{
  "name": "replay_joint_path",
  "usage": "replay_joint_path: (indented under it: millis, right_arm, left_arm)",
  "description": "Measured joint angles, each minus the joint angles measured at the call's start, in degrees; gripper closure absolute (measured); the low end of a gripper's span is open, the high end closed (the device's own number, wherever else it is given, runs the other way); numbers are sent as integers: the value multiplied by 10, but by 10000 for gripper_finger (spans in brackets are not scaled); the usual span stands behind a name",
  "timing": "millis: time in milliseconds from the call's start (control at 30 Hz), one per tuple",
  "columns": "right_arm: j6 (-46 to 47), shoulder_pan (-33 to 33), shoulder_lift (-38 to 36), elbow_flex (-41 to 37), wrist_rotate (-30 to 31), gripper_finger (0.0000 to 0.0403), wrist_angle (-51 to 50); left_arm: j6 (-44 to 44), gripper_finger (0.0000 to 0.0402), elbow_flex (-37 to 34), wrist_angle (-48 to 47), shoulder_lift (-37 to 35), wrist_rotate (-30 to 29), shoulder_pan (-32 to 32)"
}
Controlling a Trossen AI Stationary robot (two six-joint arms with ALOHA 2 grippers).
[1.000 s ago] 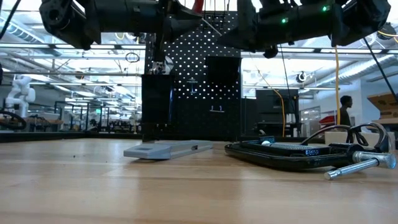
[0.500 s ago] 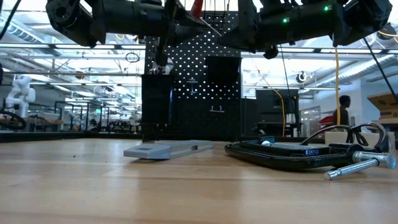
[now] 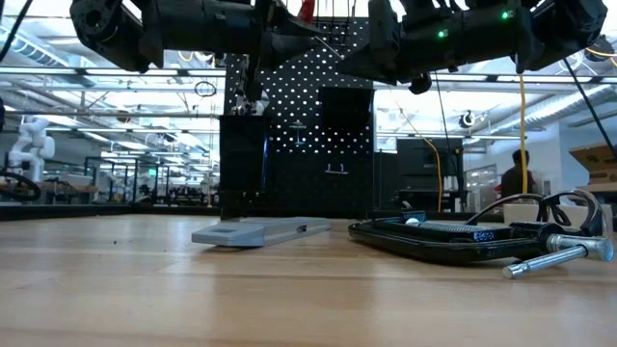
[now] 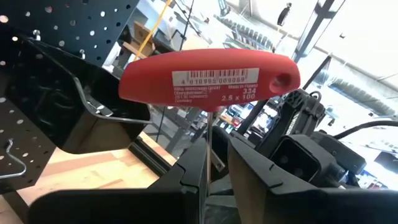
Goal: Hang tools onto peg board
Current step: Hang the red allen wrench on the peg board
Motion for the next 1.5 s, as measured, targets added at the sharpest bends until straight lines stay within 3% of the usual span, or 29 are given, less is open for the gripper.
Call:
replay_joint_path:
  millis: [933,1233,1500]
  right_arm:
    - [16,-7,0,0,-2,403,-24]
    - [16,-7,0,0,-2,403,-23]
    - [13,-7,0,0,-3,403,-23]
  left_arm:
    - [-3,342,0,3,0,-1,23]
    - [11,396,0,4,0,-1,23]
    - [16,400,0,4,0,-1,23]
